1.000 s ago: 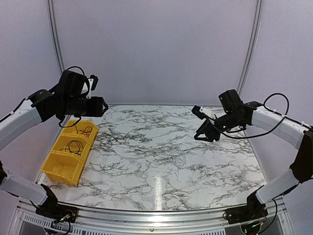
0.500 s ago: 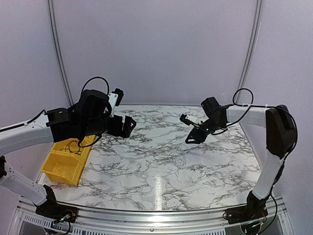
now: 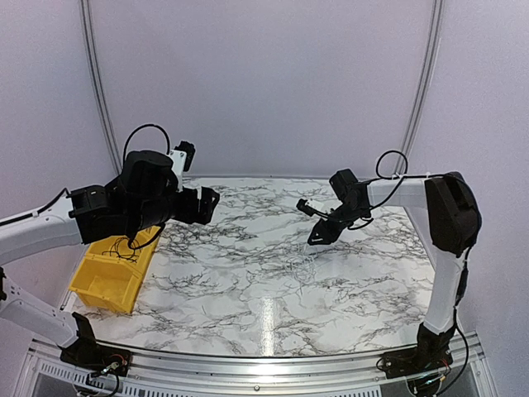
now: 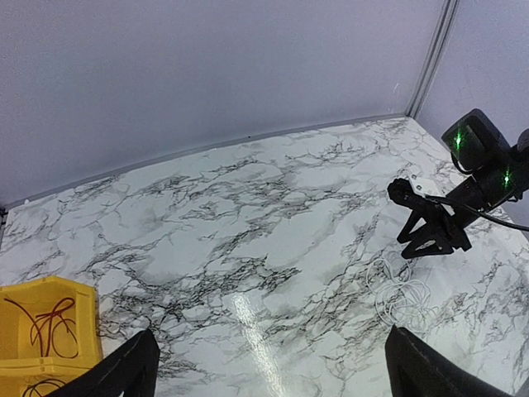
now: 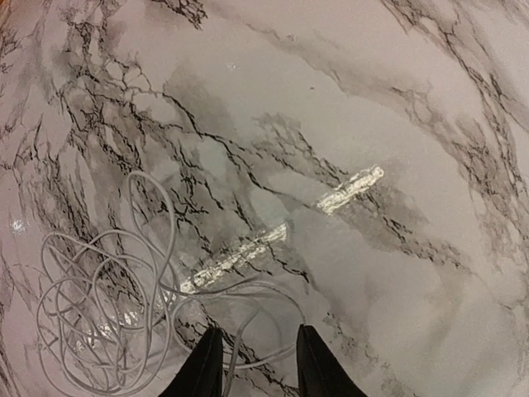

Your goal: Untangle the cables

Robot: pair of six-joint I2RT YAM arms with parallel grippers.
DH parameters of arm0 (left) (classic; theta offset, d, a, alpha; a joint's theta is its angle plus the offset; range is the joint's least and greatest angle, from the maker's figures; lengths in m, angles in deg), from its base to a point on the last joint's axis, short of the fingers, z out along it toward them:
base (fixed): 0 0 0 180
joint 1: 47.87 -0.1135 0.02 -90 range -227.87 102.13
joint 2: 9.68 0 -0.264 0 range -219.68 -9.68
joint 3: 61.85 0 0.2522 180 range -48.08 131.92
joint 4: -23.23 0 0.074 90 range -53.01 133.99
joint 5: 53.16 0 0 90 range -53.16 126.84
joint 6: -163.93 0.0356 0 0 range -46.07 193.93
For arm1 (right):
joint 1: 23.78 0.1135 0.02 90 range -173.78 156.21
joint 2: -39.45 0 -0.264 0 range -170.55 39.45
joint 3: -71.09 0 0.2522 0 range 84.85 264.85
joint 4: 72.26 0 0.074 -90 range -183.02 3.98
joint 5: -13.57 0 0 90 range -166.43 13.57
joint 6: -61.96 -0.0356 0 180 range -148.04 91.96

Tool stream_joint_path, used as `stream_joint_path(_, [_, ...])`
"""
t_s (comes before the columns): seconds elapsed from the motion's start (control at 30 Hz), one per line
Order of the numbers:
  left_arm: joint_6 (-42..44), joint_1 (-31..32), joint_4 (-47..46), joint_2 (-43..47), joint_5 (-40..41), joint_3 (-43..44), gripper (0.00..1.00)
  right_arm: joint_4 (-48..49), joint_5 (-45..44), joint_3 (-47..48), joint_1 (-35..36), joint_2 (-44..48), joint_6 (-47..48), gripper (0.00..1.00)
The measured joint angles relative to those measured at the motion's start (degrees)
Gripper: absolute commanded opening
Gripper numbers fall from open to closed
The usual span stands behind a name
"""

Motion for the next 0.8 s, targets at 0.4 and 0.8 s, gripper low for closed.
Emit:
stream_joint_path(0.4, [0.68, 0.00, 0.37, -1.14, 20.70, 0.20, 0.99, -3.32, 0.98, 2.75, 0.46, 1.77, -0.70, 0.00])
stream_joint_path(0.8, [8.48, 1.20, -11.69, -5.70, -4.00, 0.20, 0.66, -10.05, 5.18, 12.31, 8.04, 22.77, -3.23, 0.00])
